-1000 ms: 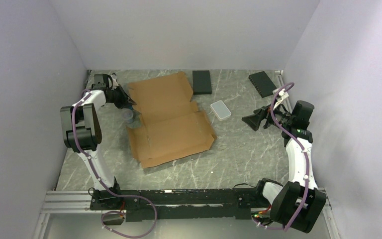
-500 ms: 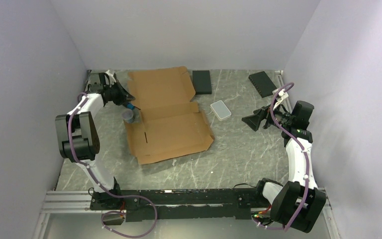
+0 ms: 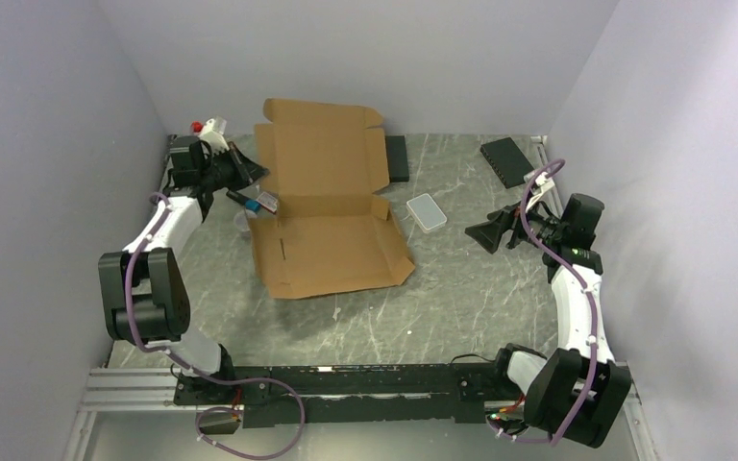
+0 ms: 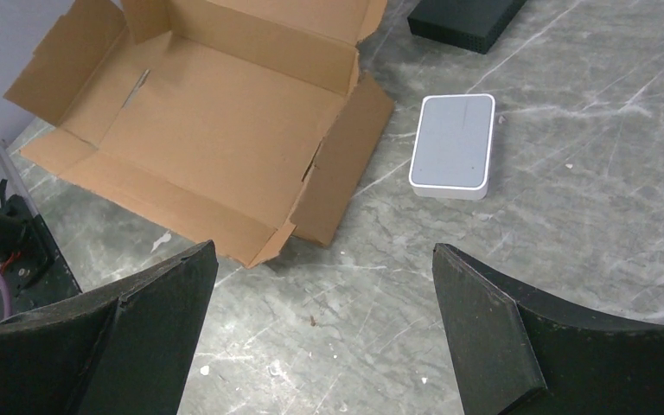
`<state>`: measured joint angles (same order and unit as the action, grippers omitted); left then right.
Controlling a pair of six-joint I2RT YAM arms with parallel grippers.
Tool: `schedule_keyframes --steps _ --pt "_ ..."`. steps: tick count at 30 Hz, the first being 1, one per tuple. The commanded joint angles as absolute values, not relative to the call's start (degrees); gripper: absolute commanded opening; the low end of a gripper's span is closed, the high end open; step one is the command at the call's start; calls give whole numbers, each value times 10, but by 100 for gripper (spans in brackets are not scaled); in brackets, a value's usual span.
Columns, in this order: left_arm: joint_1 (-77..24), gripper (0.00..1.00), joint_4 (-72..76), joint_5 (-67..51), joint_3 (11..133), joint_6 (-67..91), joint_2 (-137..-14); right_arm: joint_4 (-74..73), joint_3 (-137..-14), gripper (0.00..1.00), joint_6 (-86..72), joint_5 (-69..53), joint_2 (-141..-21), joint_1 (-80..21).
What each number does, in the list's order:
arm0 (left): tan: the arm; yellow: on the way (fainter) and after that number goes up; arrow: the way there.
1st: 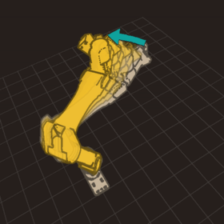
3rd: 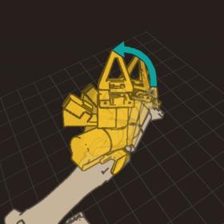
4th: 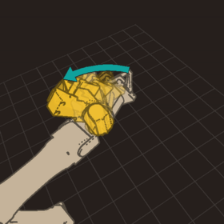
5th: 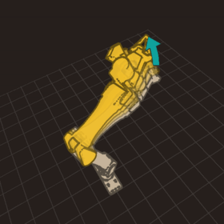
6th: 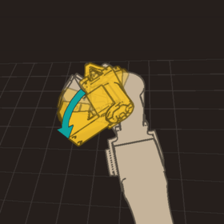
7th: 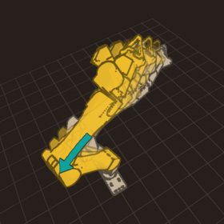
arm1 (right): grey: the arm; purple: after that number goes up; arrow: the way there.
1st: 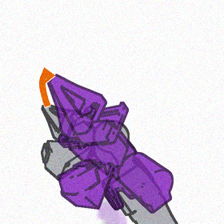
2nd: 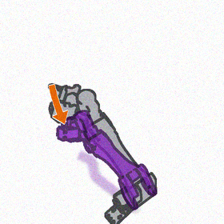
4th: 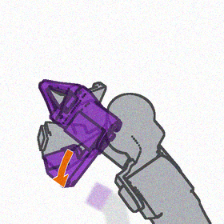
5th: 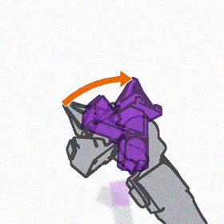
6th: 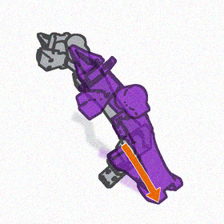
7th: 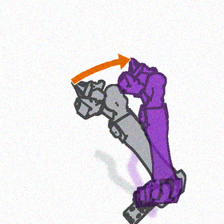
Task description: Fold the paper box
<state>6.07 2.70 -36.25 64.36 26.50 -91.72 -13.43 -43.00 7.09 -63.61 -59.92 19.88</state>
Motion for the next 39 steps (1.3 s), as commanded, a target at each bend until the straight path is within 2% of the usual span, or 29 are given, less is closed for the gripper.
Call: schedule_keyframes --steps 1,9,15,22,26,33,39 --pt "35 0 67 -380 634 228 -859 -117 -429 100 90 -649 -606 179" --pt "-9 0 74 -391 608 189 -804 -103 -426 100 115 -561 -644 79" --pt "-38 0 89 -426 590 141 -770 -62 -426 100 96 -625 -663 69" --pt "-44 0 120 -466 564 100 -725 -159 -495 100 223 -640 -665 69" --pt "-52 0 136 -490 554 80 -707 -252 -604 100 310 -648 -693 68" --pt "-65 0 147 -521 544 59 -678 -563 -894 100 511 -607 -832 22" --pt "-79 0 158 -545 541 58 -669 -521 -1018 100 476 -536 -850 -36"
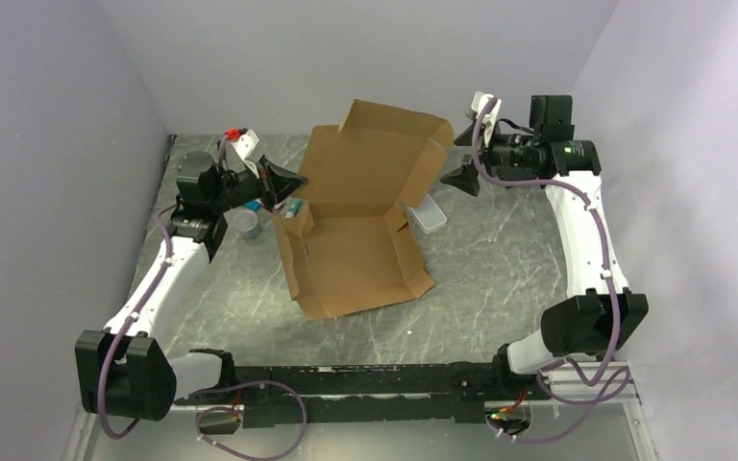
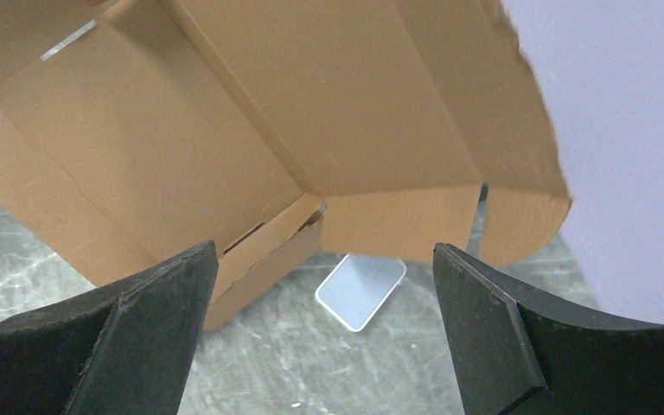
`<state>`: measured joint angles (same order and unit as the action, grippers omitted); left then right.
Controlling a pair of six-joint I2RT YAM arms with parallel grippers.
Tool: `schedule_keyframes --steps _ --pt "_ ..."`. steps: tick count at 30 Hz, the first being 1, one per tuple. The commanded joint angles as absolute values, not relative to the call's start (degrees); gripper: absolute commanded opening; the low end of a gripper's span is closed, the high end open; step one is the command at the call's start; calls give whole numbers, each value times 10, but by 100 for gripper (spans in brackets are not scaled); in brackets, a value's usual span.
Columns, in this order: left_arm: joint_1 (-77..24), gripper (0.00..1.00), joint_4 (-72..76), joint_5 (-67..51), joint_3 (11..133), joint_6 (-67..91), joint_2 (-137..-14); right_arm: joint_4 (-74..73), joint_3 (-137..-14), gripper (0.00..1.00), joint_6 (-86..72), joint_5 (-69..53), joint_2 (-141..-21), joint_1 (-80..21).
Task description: Fold the paper box
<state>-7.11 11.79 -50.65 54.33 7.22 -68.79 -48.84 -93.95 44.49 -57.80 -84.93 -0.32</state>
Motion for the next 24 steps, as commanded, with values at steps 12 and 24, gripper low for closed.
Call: schedule_keyframes --steps 12,24 --pt "-102 0 180 -576 535 63 -664 -581 -1178 100 512 -495 -936 -103" --pt "-116 0 192 -594 527 54 -661 -605 -1202 99 557 -465 -962 -122"
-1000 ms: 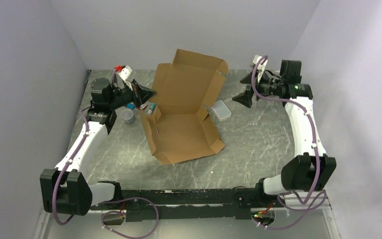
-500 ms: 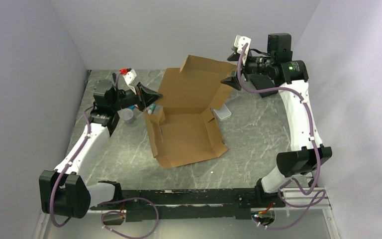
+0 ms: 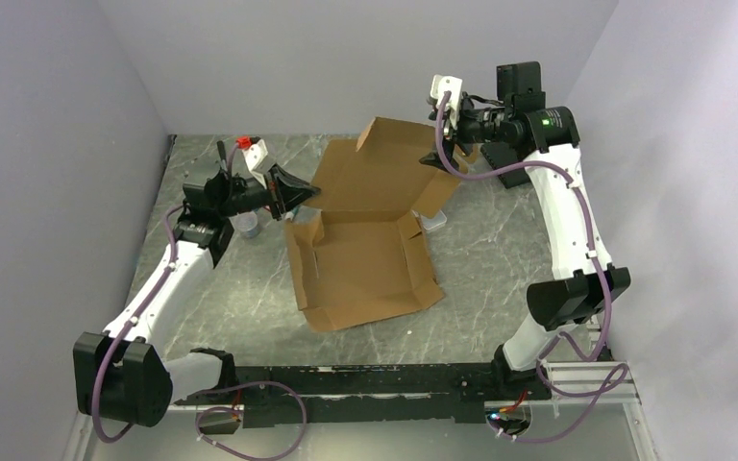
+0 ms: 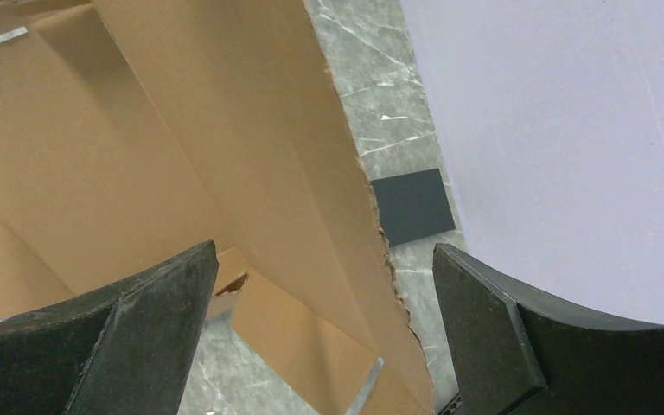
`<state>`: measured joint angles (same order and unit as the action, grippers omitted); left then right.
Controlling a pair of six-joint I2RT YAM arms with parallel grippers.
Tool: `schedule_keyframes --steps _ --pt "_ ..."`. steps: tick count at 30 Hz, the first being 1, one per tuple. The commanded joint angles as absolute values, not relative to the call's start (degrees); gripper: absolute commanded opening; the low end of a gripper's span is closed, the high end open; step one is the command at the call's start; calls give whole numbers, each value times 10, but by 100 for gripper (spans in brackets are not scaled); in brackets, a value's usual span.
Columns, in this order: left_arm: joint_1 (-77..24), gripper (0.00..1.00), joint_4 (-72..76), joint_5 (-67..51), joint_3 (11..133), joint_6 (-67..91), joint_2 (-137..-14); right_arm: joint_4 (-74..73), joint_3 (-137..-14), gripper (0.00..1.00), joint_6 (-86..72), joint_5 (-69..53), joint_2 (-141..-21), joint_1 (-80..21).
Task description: Fold the paper box
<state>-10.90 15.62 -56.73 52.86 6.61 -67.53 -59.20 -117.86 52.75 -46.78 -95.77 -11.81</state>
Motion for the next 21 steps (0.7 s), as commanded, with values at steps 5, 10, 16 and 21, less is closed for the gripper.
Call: schedule_keyframes --steps 5,10,16,21 --pt "-119 0 190 -599 527 50 -661 -613 -1211 99 574 -458 -968 -125" --pt "-120 0 198 -603 525 56 -663 -639 -1206 97 603 -492 -973 -133" --pt "-122 0 209 -602 522 65 -662 -645 -1183 89 622 -486 -973 -153" --pt "-122 0 211 -600 522 68 -661 -642 -1188 75 628 -472 -970 -156"
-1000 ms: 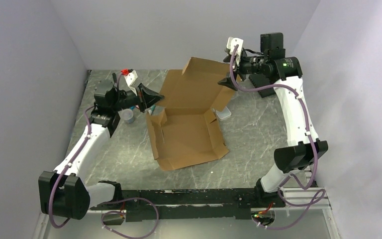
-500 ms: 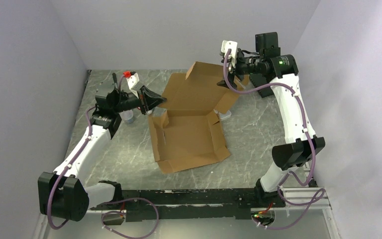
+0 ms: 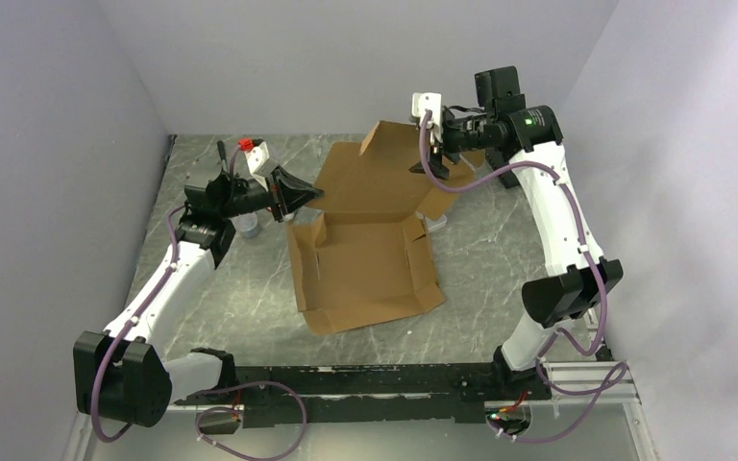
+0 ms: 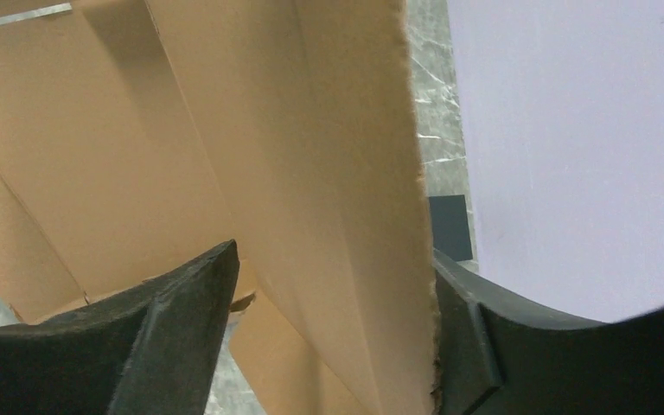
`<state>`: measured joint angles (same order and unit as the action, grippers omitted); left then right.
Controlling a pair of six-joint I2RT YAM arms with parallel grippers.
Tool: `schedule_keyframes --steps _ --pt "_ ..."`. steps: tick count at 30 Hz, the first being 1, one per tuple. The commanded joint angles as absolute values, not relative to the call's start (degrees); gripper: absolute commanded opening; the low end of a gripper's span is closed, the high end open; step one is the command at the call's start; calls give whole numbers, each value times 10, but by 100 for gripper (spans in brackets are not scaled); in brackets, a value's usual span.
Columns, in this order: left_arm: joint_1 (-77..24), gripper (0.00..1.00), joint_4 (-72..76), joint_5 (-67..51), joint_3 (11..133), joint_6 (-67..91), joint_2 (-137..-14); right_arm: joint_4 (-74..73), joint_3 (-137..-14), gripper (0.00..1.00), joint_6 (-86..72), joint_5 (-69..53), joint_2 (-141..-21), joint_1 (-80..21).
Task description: Fold the paper box
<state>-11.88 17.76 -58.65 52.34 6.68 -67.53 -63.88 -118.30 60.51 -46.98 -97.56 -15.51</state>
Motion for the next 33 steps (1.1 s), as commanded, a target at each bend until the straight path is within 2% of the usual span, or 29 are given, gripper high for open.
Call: schedule_keyframes --steps 1,11,13,18,21,25,26,29,33 --pt "-122 0 212 -597 522 69 -661 -640 -1188 71 628 -470 -969 -155" --pt "-122 0 209 -578 521 71 -660 -634 -1161 12 637 -466 -945 -155" --pt "-122 4 207 -568 520 71 -658 -627 -1150 0 635 -462 -935 -155" --pt "-121 29 198 -518 516 76 -647 -579 -1099 0 566 -423 -886 -153" --pt "-121 59 159 -455 522 68 -632 -533 -1038 0 476 -412 -834 -127" --pt "-113 94 75 -352 542 49 -595 -425 -894 0 373 -486 -734 -41" --pt "-111 99 67 -326 541 50 -583 -394 -859 0 353 -503 -709 -19" --pt "-107 99 83 -217 505 107 -536 -317 -755 0 291 -540 -642 42" --pt "-96 100 18 -230 508 160 -502 -226 -639 0 212 -573 -567 110"
